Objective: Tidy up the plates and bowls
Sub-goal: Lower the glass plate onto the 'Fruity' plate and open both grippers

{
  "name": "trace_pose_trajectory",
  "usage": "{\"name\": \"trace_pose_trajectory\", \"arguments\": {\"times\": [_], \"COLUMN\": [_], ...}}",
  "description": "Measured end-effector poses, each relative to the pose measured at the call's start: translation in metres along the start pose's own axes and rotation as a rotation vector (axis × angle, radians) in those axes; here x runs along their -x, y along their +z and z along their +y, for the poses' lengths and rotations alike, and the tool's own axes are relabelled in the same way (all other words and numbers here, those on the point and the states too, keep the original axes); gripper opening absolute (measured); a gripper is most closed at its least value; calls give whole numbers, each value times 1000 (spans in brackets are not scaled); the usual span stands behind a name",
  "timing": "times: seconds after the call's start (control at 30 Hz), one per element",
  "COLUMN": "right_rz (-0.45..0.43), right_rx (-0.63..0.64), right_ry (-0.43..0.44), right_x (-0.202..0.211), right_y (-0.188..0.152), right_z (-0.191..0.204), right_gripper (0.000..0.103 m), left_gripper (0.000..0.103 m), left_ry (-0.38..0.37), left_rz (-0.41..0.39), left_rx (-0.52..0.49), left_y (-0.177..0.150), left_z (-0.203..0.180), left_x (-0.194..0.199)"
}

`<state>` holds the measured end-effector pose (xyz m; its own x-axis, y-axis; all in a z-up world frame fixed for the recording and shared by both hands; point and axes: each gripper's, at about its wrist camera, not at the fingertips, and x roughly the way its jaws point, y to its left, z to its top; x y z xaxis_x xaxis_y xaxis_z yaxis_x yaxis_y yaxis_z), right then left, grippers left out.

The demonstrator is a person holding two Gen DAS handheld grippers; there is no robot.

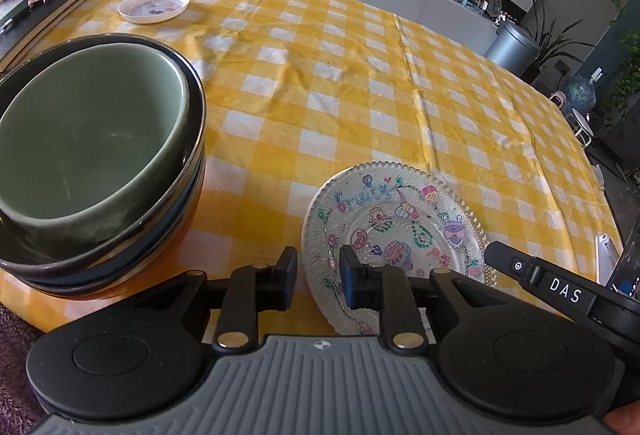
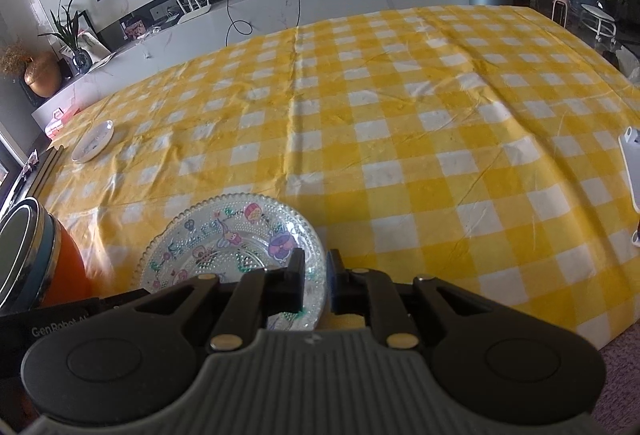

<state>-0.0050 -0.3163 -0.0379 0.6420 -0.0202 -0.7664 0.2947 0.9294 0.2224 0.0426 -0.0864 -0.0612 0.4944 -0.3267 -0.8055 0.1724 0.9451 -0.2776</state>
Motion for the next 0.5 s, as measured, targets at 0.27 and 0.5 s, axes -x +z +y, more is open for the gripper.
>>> {"name": "trace_pose_trajectory", "arguments": {"times": [0.27,0.5], "right_rz": [-63,-94], "right_rx": [43,64], "right_ry": [26,39], "right_x": [12,19], "right_y": [4,6], "right_z": [8,14], "right_gripper": [29,39], "left_gripper": [41,41], "left_ry": [-27,-10], "left_rz": [-34,-107], "left_rx": [-37,-113], "left_y": [6,17], "left_z": [-8,-15], "left_x": [16,35]}}
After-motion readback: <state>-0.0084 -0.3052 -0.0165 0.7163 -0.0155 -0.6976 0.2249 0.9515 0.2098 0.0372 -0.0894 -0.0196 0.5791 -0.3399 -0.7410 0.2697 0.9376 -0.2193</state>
